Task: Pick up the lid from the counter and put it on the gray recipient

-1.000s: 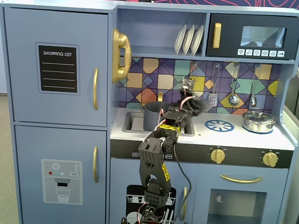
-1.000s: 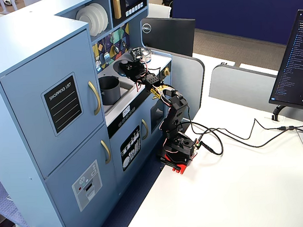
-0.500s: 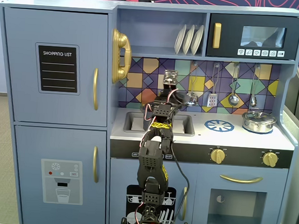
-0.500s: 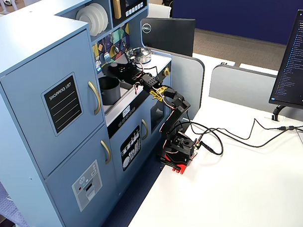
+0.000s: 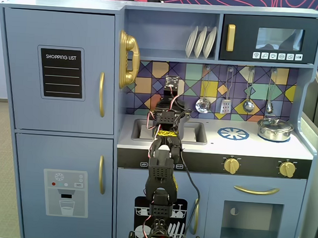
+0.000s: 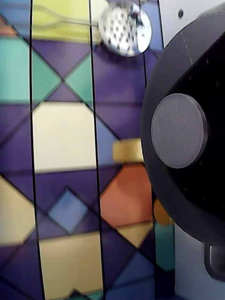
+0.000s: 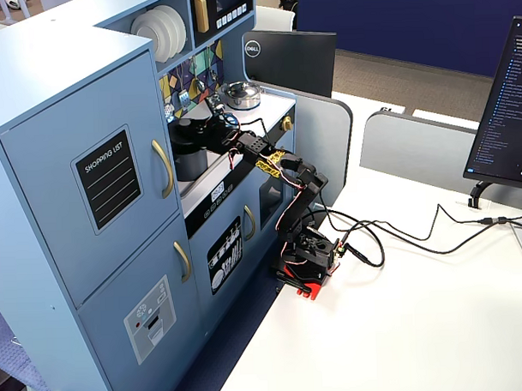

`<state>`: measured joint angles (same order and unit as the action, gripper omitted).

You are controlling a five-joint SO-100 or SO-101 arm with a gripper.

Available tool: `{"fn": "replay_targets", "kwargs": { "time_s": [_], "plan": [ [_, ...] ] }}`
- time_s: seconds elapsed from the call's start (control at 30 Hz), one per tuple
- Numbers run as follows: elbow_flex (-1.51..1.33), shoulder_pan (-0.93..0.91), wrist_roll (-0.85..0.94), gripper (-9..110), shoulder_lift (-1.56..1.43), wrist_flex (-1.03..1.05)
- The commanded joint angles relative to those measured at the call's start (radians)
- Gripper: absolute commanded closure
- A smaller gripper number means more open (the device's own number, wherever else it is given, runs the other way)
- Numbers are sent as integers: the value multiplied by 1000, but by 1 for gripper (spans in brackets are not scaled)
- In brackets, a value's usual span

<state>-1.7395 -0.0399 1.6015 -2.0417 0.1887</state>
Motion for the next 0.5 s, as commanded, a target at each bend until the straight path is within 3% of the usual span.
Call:
{"fn": "replay_targets", "kwargs": {
  "time_s": [0.0,0.47],
  "plan": [
    [8,12,-14,102,-46,-15],
    [-40,29,-32,102,-32,-28]
  ]
}}
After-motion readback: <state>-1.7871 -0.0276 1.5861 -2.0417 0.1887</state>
